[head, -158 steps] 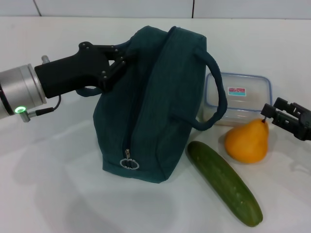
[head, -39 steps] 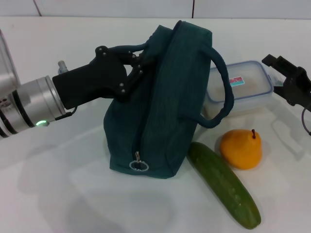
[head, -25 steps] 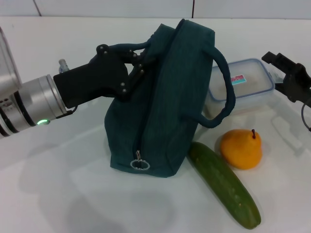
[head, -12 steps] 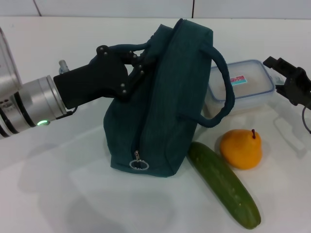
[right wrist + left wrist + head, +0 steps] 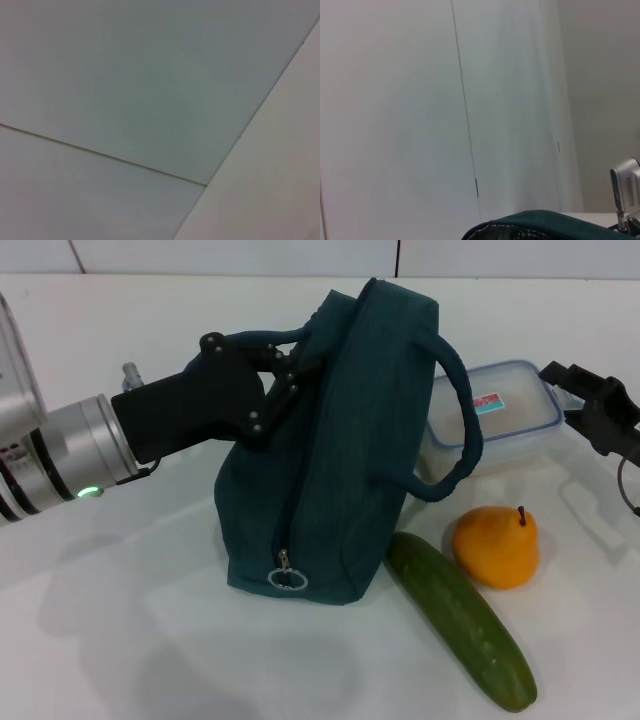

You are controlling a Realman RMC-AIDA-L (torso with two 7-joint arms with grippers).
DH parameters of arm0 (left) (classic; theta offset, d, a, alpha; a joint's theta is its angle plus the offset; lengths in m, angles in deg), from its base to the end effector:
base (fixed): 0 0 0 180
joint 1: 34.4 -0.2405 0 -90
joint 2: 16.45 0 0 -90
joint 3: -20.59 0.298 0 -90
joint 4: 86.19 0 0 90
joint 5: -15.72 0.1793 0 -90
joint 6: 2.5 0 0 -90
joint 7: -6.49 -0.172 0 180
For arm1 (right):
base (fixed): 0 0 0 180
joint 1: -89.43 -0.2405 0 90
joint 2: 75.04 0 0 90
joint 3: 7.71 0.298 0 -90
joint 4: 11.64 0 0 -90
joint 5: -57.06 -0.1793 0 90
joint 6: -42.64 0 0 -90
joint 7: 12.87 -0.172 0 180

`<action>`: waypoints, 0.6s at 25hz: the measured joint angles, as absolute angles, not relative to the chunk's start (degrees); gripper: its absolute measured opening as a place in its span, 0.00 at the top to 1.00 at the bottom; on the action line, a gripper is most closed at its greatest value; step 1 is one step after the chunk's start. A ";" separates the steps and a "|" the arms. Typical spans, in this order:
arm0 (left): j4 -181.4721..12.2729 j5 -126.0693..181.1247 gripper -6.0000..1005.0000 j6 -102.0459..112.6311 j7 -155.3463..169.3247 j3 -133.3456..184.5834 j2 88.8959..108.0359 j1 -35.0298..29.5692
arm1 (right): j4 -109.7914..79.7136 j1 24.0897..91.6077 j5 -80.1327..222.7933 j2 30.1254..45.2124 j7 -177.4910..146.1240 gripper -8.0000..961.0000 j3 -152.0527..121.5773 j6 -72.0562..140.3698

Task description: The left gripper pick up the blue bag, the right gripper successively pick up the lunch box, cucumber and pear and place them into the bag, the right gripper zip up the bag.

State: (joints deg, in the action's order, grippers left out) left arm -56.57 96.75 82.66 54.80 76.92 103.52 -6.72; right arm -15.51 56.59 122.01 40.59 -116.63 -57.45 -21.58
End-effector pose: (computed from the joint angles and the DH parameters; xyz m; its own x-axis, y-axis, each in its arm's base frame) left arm -0.2250 0.3359 -0.0508 0.7322 -0.1203 0.6704 0.2232 -0.8875 -0.4031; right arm 0.3116 0.3840 -0.0446 -0.2843 -0.5659 -0.7739 -0.9181 -0.0719 0.3898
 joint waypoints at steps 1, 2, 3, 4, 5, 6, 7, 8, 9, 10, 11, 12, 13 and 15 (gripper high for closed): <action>-56.63 96.75 0.95 82.66 54.65 76.92 103.51 -6.71 | -15.51 56.59 122.01 40.61 -116.63 0.55 -57.45 -21.55; -56.68 96.75 0.95 82.66 54.56 76.92 103.52 -6.71 | -15.51 56.58 122.01 40.61 -116.63 0.56 -57.45 -21.52; -56.76 96.74 0.95 82.66 54.40 76.92 103.52 -6.71 | -15.51 56.57 122.01 40.61 -116.62 0.56 -57.45 -21.52; -56.80 96.73 0.95 82.66 54.30 76.92 103.52 -6.71 | -15.51 56.57 121.99 40.61 -116.62 0.57 -57.45 -21.51; -56.82 96.72 0.95 82.66 54.25 76.92 103.52 -6.71 | -15.51 56.56 121.97 40.61 -116.62 0.57 -57.45 -21.51; -56.83 96.71 0.95 82.66 54.23 76.92 103.52 -6.71 | -15.51 56.56 121.94 40.61 -116.61 0.58 -57.45 -21.51; -56.83 96.70 0.95 82.66 54.22 76.92 103.52 -6.71 | -15.61 56.56 121.94 40.61 -116.57 0.58 -57.45 -21.45; -56.83 96.69 0.95 82.66 54.22 76.92 103.52 -6.71 | -15.81 56.59 121.95 40.61 -116.52 0.58 -57.45 -21.32; -56.83 96.68 0.95 82.66 54.22 76.92 103.52 -6.72 | -15.96 56.67 121.97 40.61 -116.47 0.59 -57.45 -21.12; -56.84 96.67 0.95 82.66 54.22 76.92 103.52 -6.71 | -16.19 56.76 122.01 40.62 -116.42 0.59 -57.45 -20.91; -56.86 96.67 0.95 82.66 54.22 76.92 103.52 -6.71 | -16.38 56.87 122.01 40.61 -116.40 0.60 -57.46 -20.74; -56.88 96.66 0.95 82.66 54.21 76.92 103.52 -6.71 | -16.52 56.96 122.01 40.61 -116.38 0.60 -57.47 -20.62; -56.90 96.65 0.95 82.66 54.21 76.92 103.52 -6.71 | -16.68 57.03 122.01 40.61 -116.34 0.60 -57.49 -20.58; -56.94 96.64 0.95 82.66 54.22 76.92 103.54 -6.71 | -16.76 57.13 121.98 40.69 -115.45 0.67 -57.53 -20.57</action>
